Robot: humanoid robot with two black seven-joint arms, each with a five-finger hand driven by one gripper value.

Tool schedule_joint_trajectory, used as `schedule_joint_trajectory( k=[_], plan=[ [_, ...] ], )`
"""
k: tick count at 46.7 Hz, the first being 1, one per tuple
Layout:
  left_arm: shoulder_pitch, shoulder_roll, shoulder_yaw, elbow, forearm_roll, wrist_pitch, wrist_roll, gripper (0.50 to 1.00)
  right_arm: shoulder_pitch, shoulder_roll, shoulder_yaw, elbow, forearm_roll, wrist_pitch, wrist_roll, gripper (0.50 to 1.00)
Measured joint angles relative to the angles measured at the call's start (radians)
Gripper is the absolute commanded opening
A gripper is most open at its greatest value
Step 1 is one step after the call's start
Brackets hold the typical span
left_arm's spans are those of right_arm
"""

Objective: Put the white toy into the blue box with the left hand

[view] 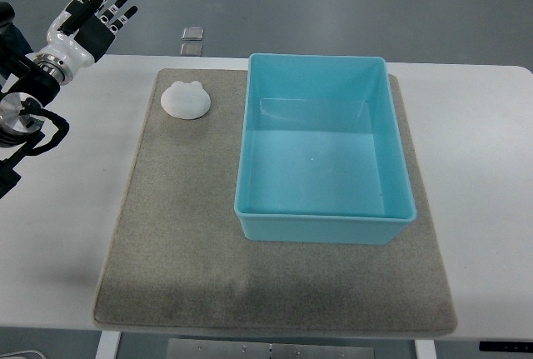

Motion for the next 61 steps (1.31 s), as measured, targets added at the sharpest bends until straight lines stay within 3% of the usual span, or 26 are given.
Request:
schedule_joint_trajectory(
  k=[39, 48, 61],
  plan=[
    [-0.012, -0.01, 0.002, 0.049, 0.011, -0.017, 0.0, 0.996, 0.0, 0.0, 0.0, 0.0, 0.0, 0.0, 0.0, 0.936],
    [-0.017, -0.003, 0.003, 0.051, 0.01, -0.087, 0.0, 0.994, 0.0, 0.0, 0.0, 0.0, 0.0, 0.0, 0.0, 0.936],
    [-0.03, 0.01, 0.007, 0.05, 0.102, -0.097, -0.003, 0.994, 0.0, 0.0, 0.0, 0.0, 0.0, 0.0, 0.0, 0.936]
  ],
)
